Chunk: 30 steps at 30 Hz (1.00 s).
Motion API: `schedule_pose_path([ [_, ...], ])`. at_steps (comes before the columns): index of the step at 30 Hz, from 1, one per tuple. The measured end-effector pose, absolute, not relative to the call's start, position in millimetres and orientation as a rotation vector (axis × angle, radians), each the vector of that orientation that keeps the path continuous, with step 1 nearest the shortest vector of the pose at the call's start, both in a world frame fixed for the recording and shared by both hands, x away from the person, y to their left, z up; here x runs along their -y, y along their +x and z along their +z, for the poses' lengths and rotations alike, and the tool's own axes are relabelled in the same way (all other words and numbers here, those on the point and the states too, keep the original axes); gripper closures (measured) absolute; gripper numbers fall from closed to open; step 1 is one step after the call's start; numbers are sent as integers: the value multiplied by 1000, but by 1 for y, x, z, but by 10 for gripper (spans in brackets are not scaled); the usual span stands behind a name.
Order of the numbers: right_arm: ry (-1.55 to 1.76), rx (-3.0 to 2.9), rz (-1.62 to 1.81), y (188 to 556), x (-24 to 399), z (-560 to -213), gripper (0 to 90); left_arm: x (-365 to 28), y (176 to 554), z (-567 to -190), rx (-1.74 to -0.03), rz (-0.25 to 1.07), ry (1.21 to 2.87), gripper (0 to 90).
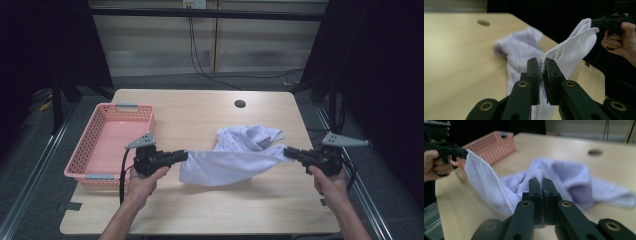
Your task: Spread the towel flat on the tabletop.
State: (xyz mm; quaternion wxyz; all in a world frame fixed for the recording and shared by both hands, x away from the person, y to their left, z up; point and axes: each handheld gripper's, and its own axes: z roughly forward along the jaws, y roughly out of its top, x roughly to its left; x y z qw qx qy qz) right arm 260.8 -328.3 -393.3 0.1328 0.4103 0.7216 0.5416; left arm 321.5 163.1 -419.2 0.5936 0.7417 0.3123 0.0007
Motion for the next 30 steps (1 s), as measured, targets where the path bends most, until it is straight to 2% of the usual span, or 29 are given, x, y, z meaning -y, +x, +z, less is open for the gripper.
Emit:
schedule_pose_path([
  [5, 1118, -1970, 1641, 287, 322, -335, 878, -170, 343, -383, -732, 81, 1662, 838],
  [10, 1100, -1868, 1666, 314, 318, -295, 878, -177, 362, -342, -729, 176, 1613, 842],
  [16, 1060, -1764, 1668, 344, 311, -239, 878, -180, 383, -277, -710, 304, 1548, 845],
  [24, 1014, -1630, 1676, 359, 313, -157, 878, -181, 389, -196, -625, 426, 1477, 850],
  [27, 966, -1601, 1706, 347, 311, -141, 878, -184, 377, -183, -597, 437, 1460, 850],
  [30, 948, -1640, 1704, 331, 310, -154, 878, -187, 366, -203, -597, 405, 1497, 850],
])
